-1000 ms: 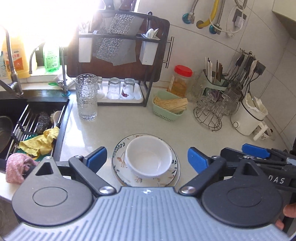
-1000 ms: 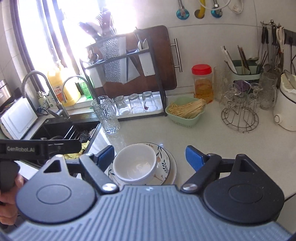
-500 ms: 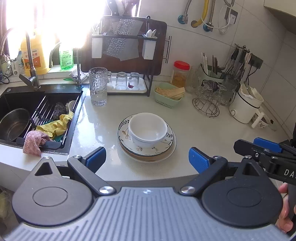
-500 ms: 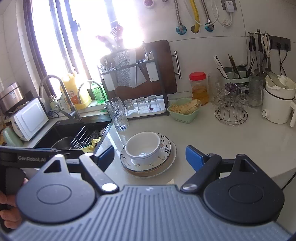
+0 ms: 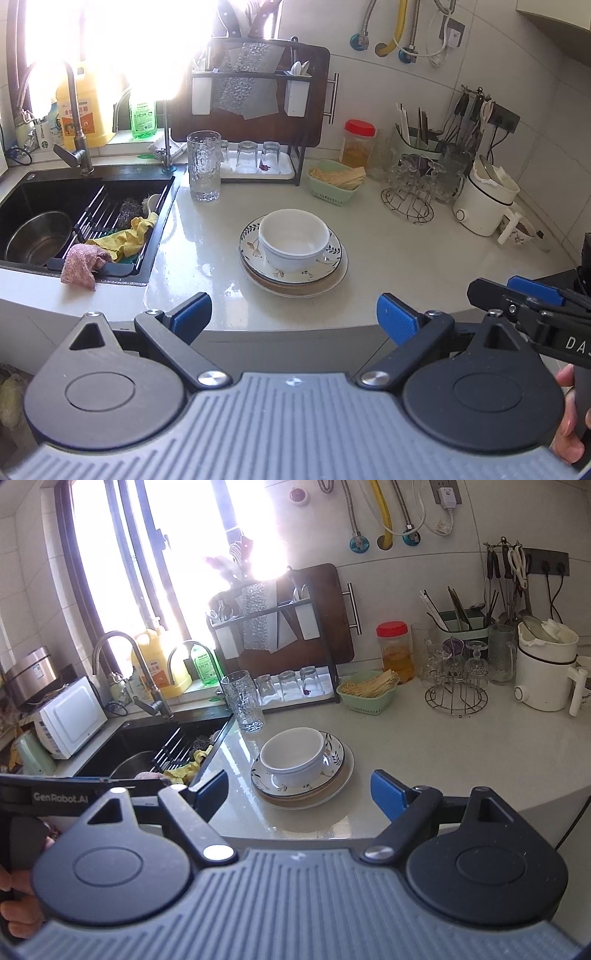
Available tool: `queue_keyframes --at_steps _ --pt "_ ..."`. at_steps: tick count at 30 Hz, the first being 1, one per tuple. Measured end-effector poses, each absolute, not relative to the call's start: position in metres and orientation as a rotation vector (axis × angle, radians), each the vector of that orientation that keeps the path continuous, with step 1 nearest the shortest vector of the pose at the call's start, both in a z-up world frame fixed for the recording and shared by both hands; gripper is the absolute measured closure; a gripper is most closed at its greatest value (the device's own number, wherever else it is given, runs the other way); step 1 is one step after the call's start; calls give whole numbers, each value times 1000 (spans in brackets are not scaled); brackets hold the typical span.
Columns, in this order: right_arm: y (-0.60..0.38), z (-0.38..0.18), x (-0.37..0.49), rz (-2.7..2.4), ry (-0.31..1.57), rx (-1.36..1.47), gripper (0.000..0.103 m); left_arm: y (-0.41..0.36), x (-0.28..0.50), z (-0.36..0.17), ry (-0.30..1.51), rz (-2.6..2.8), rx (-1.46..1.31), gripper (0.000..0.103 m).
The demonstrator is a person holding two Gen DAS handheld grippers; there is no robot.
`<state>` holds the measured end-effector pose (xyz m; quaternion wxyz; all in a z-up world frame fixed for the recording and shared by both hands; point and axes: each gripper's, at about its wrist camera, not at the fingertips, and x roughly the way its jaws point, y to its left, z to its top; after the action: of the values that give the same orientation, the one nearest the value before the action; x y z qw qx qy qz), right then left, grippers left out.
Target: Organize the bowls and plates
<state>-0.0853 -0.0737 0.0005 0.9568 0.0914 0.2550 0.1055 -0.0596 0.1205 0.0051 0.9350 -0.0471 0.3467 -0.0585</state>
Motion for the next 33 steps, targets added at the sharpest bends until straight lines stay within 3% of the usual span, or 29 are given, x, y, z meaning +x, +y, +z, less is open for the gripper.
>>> queue_keyframes --at_steps 33 --pt "-79 -5 -111 224 506 211 17 112 -97 3 701 -76 -79 5"
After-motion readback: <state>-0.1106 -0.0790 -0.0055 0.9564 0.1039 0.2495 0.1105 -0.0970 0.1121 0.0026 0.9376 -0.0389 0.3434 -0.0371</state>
